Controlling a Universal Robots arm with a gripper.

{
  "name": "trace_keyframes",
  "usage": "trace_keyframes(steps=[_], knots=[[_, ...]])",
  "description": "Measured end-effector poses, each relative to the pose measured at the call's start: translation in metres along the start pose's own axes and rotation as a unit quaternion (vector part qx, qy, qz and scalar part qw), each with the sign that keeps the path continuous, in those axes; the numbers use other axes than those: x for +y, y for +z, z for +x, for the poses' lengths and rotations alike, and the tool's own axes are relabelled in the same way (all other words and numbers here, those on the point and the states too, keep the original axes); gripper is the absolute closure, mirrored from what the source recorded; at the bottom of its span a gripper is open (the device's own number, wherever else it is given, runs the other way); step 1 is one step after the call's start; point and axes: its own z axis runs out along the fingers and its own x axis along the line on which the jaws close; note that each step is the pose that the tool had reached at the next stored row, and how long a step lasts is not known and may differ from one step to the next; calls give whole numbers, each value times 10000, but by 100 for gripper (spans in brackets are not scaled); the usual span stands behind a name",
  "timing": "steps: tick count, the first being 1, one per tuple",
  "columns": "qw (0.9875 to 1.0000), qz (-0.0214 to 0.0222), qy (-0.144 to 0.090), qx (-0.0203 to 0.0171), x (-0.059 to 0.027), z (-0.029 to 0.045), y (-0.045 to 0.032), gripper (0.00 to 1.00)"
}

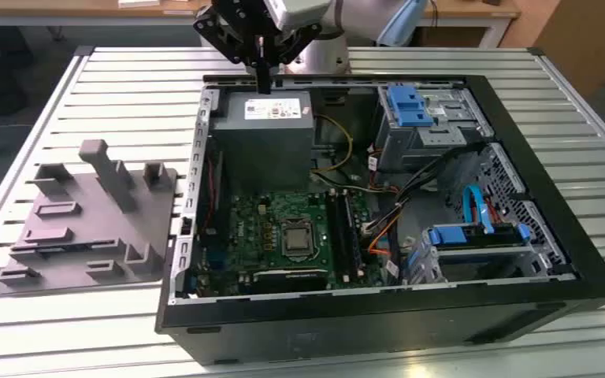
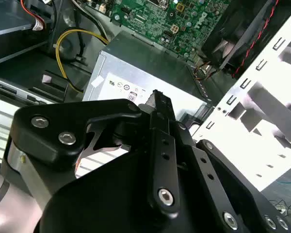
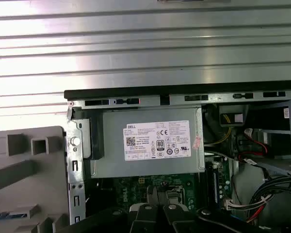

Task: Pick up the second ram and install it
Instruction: 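Reach for the second ram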

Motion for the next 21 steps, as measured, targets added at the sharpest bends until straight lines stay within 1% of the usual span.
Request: trace_keyframes(steps=[7,10,12,18,21], knots=[[10000,0,0,0,0,3,0,90],[10000,0,0,0,-3,41,-2,90],[10000,1,-1,0,-8,102,-3,90],[10000,0,0,0,-25,331,-9,90],[10000,0,-1,0,-32,417,-11,90]])
